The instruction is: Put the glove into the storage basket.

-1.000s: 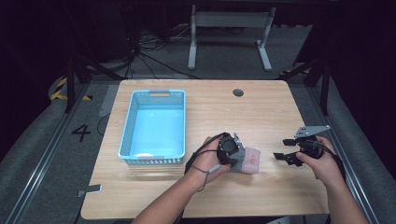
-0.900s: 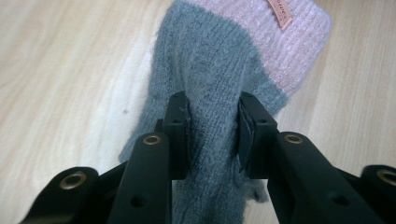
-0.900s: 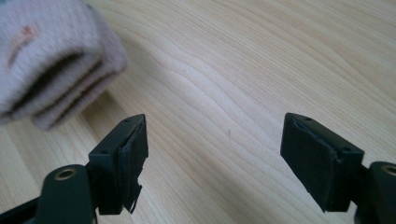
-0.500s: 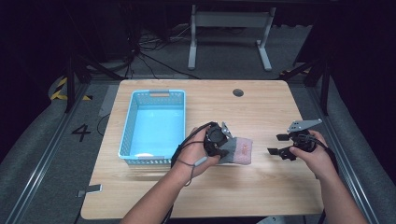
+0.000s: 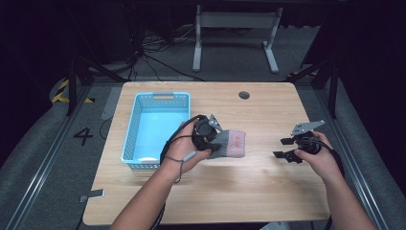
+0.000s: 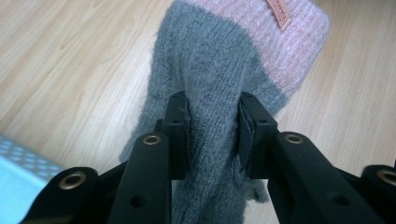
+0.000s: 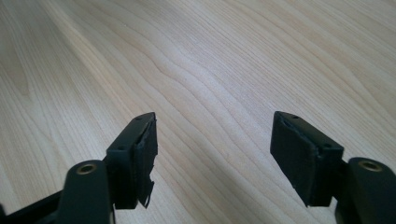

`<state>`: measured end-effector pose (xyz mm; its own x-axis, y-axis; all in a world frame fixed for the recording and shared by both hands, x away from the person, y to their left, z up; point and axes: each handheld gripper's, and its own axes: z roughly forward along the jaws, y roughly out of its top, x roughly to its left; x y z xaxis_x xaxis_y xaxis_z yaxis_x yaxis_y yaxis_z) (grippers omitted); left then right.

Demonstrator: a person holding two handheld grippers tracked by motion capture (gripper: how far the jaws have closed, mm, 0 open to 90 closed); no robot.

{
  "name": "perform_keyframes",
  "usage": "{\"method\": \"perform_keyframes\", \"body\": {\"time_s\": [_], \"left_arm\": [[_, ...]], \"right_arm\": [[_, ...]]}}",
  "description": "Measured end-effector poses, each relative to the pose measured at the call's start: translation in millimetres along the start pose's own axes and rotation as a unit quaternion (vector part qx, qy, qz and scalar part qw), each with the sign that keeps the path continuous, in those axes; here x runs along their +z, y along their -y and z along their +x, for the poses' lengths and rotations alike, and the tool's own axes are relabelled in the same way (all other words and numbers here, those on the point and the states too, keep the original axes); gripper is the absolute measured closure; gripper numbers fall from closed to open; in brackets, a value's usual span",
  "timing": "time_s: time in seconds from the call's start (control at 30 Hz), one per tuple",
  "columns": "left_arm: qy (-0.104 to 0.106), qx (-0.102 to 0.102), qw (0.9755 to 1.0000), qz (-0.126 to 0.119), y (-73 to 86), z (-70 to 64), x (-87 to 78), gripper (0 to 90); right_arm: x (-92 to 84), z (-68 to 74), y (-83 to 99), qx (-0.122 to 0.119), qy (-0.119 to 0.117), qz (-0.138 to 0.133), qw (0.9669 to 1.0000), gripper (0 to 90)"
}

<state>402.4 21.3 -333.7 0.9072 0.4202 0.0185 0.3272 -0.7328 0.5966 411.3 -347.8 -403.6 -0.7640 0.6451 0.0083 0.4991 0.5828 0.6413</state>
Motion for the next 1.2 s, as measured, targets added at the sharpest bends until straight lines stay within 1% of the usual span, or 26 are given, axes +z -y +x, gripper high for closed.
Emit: {"method": "perform_keyframes", "body": {"time_s": [0.13, 0.27, 0.3, 0.37, 0.47, 0.5, 0.57, 0.63, 0.8, 0.9, 1.03, 1.2], "left_arm": [[-0.005, -0.007, 1.0000, -0.002, 6.6, 9.3, -8.4, 68.6], [-0.011, -0.013, 0.9998, -0.007, 13.8, 19.6, -18.5, 68.5], [-0.012, -0.014, 0.9998, -0.008, 15.0, 21.2, -20.2, 68.5], [-0.014, -0.017, 0.9997, -0.006, 18.3, 25.7, -25.1, 68.5], [-0.023, -0.025, 0.9994, -0.007, 25.0, 33.1, -32.7, 68.5], [-0.029, -0.032, 0.9990, -0.008, 28.5, 35.7, -35.8, 68.5], [-0.035, -0.035, 0.9988, -0.007, 34.1, 40.7, -41.3, 68.5], [-0.039, -0.037, 0.9985, -0.002, 39.4, 45.3, -46.8, 68.5], [-0.055, -0.046, 0.9974, -0.002, 54.6, 56.4, -63.3, 68.4], [-0.063, -0.054, 0.9965, -0.002, 62.4, 64.5, -72.5, 68.5], [-0.073, -0.064, 0.9953, -0.002, 69.5, 74.9, -78.4, 68.4], [-0.074, -0.064, 0.9952, 0.007, 75.8, 87.9, -81.2, 68.3]], "right_arm": [[2.4, -0.2, -0.4, -0.008, 0.001, 0.005, 1.0000, 34.6], [3.0, -0.1, 0.8, -0.008, 0.000, 0.015, 0.9999, 35.3], [3.2, -0.2, 1.7, -0.008, 0.000, 0.013, 0.9999, 35.3], [3.7, 0.4, 2.9, -0.003, -0.004, 0.018, 0.9998, 35.3], [4.5, -0.7, 1.7, -0.003, -0.006, 0.018, 0.9998, 35.3], [4.4, -0.9, 0.9, -0.002, -0.006, 0.017, 0.9998, 35.3], [4.7, -1.9, -1.5, -0.005, -0.006, 0.012, 0.9999, 35.3], [5.4, -2.8, -3.0, -0.007, -0.008, 0.015, 0.9998, 35.4], [6.1, -4.2, -5.5, -0.008, -0.010, 0.014, 0.9998, 35.3], [11.6, -1.0, -4.9, -0.005, -0.018, 0.024, 0.9995, 35.1], [15.3, 4.8, -5.8, -0.009, -0.023, 0.028, 0.9993, 35.1], [12.0, 7.5, -2.4, -0.007, -0.024, 0.024, 0.9994, 35.1]]}}
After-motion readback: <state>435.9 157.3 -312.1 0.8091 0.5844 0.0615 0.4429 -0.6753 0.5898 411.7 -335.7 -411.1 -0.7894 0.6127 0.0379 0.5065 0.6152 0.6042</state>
